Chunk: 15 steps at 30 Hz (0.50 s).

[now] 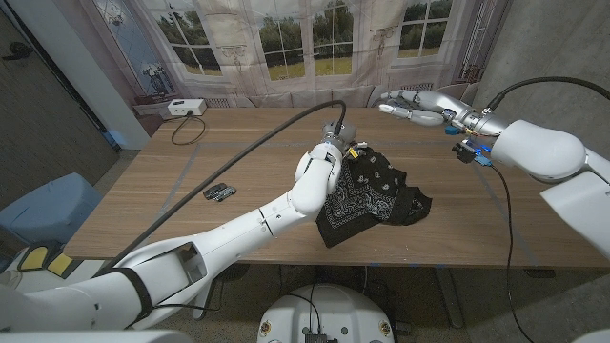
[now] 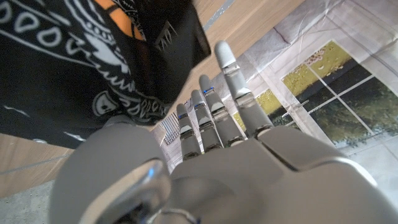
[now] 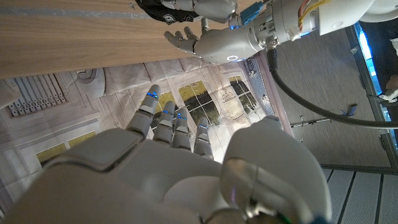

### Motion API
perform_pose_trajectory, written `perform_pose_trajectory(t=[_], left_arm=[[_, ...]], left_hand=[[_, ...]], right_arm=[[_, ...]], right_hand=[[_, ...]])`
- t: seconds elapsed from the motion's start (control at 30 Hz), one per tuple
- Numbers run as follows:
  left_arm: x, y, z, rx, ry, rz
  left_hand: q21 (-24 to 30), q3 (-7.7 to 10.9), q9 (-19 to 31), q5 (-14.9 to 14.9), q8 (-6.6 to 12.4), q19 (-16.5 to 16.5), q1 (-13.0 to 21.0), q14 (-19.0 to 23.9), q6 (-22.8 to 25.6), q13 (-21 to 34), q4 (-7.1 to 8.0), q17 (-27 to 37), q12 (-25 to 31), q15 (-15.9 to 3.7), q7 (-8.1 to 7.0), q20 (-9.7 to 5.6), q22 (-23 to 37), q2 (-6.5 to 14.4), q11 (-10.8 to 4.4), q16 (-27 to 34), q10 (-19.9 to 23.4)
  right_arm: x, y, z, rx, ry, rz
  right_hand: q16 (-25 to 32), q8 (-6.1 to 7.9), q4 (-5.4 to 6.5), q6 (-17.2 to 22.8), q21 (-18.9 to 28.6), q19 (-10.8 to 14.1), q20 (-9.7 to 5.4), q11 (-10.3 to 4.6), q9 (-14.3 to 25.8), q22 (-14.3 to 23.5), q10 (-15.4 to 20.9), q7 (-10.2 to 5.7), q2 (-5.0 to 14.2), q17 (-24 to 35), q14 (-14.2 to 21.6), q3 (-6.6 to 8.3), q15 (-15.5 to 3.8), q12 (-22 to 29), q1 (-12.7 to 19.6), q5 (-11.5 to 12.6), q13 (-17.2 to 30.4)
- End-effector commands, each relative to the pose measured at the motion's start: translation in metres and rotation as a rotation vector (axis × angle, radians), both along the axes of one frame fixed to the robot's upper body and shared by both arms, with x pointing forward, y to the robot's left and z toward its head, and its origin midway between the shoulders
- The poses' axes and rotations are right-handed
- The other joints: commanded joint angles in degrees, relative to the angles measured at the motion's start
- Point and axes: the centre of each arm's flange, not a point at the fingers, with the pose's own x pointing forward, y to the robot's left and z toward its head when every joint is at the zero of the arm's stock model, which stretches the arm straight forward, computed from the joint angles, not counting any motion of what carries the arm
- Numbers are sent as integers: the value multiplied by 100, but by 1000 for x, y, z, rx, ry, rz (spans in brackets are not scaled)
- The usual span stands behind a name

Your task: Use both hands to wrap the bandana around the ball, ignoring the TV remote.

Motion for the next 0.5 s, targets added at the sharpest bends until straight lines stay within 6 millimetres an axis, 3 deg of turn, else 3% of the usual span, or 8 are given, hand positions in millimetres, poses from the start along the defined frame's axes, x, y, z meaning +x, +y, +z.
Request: perform_pose_trajectory(t=[0.03,0.13,0.3,0.5], left_arm=[[-11,-3,24,134,251,127],[-4,-9,20,191,308,139],[7,-12,12,159,350,44],[6,-6,33,108,526,-80]], left_hand=[[-484,-160,-6,67,-78,-460,-283,-929,-927,39,-35,-132,-367,331,-207,133,25,-70,127,-24,-754],[-729,-237,-15,99,-55,-636,-317,-1489,-1349,52,-102,-223,-489,529,-313,137,28,-150,150,-50,-1122],[-945,-338,-23,160,-60,-796,-289,-1780,-1728,49,-181,-300,-553,601,-324,143,22,-305,181,-39,-1416],[-1293,-755,-30,396,-5,-1041,-581,-2140,-1952,34,-140,-361,-559,807,-319,156,13,-666,293,-11,-1684]], right_arm=[[1,7,4,-8,-19,16],[1,8,5,-9,-24,17],[3,9,5,-8,-18,19],[6,7,8,-4,-18,16]], right_hand=[[15,5,-8,42,28,63,15,-8,12,18,43,9,11,4,56,-31,-3,-10,-9,-7,14],[19,8,-3,57,29,77,17,-13,12,18,60,2,14,0,72,-37,-7,-6,-20,-12,13],[31,9,5,72,25,86,25,-5,12,19,80,2,16,-7,108,-47,-12,-3,-36,-21,11],[25,9,1,87,19,95,21,-13,11,19,96,-1,18,-22,112,-53,-25,-3,-32,-30,8]])
